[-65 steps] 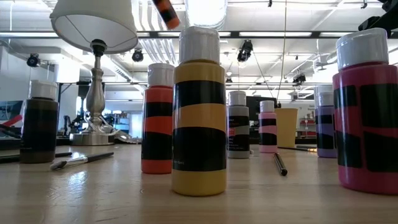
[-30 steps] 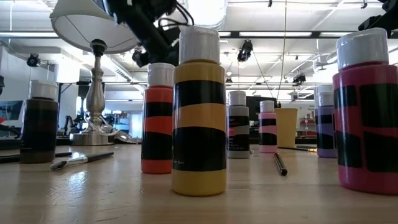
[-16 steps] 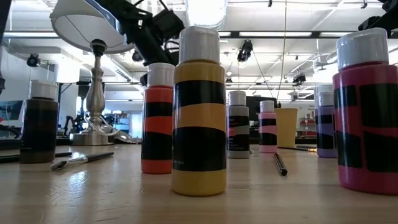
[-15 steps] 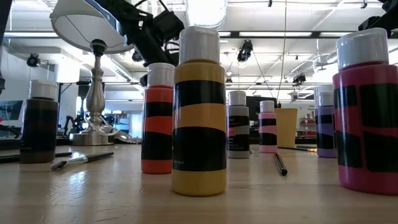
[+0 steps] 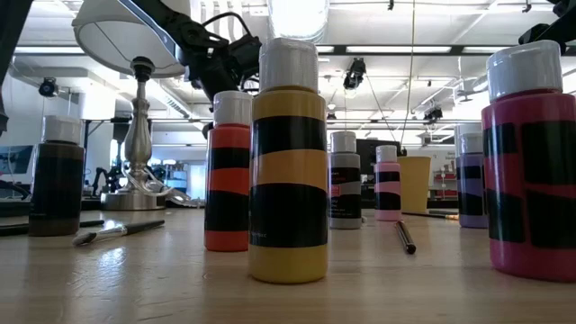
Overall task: Pick & Place Paint Supplies
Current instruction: Put the small orange paint bottle into the bin
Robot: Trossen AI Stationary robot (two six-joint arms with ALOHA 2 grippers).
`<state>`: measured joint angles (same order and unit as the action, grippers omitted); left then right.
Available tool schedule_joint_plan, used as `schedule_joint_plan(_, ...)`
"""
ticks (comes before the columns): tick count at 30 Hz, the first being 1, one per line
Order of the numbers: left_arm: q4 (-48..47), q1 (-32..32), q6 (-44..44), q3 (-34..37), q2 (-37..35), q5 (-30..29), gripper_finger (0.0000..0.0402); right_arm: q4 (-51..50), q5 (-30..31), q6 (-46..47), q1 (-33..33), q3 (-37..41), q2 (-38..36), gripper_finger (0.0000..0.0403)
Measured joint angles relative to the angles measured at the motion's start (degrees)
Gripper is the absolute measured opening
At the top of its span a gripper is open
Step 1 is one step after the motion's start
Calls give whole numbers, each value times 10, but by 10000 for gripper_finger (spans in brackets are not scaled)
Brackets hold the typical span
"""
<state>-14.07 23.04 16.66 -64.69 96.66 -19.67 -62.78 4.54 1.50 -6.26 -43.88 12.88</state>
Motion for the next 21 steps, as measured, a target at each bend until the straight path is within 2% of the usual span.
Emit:
schedule_joint_plan(9, 7, 9, 8, 2, 16, 16, 122, 0, 0, 0, 0, 0, 0, 361)
schedule_joint_plan(16, 11, 15, 3, 2, 19, 23, 123, 0, 0, 0, 0, 0, 0, 344)
schedule_joint_plan(21, 11, 16, -1, 2, 19, 22, 147, 0, 0, 0, 0, 0, 0, 327)
